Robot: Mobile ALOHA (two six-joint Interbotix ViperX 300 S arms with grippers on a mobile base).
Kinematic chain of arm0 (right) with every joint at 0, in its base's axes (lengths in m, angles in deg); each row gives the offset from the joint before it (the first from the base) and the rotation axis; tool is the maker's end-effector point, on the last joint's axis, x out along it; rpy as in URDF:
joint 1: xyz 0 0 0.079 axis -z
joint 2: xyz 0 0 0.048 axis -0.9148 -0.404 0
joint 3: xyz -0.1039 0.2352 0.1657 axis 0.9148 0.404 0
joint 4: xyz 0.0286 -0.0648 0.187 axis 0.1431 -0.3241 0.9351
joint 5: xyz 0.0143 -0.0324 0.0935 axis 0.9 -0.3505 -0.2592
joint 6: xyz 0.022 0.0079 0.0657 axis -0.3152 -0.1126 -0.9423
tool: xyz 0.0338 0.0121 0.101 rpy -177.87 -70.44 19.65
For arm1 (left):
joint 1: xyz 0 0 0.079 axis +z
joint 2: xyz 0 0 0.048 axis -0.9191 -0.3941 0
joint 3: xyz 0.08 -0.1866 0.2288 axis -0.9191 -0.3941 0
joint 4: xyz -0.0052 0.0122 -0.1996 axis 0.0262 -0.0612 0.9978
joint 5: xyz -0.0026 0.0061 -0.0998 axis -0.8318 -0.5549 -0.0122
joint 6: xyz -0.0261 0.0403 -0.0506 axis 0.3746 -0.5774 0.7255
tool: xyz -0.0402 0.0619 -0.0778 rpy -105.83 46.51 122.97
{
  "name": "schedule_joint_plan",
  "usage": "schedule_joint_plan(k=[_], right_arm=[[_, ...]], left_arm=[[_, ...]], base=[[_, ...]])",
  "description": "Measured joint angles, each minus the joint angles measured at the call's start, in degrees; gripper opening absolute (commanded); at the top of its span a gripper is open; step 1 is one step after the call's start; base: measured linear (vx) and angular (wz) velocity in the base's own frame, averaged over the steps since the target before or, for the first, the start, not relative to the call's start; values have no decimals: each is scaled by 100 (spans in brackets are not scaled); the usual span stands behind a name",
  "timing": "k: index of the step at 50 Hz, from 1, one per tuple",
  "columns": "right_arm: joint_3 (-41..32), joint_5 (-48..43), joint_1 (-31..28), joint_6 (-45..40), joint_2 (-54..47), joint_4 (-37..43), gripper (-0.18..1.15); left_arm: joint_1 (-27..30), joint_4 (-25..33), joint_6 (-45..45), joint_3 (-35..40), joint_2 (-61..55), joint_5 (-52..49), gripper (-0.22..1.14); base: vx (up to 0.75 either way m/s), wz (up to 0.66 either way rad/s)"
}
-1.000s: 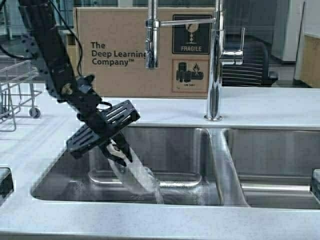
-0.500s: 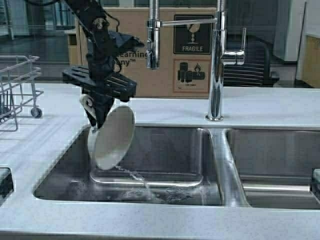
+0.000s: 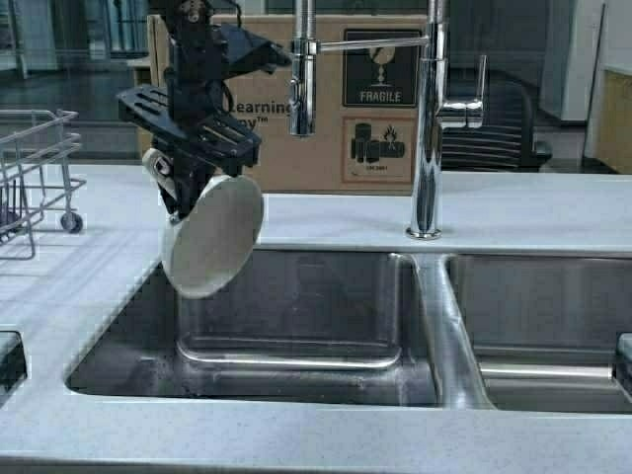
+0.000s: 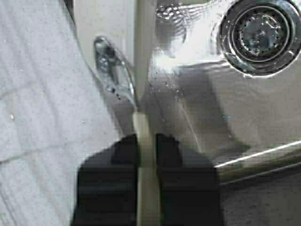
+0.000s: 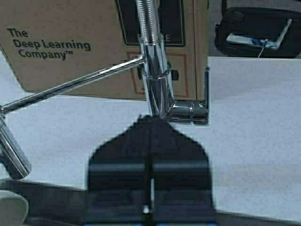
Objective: Wash the pan
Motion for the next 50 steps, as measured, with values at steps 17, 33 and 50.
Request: schedule_joint_plan(k=[17,33,50], right_arm=[[18,0,0,0,-18,0,5],[9,0,0,-9,-105,0,5],[-18,0,0,-9,-114,0,5]], left_arm=[[562,-773,-255,-18,1301,-290,3],[1670,-809,-1028,-88,2663,-396,3],[2883,-800,-1301,-659,3173,-439,3]], base=[[0,0],[0,0],[0,0]])
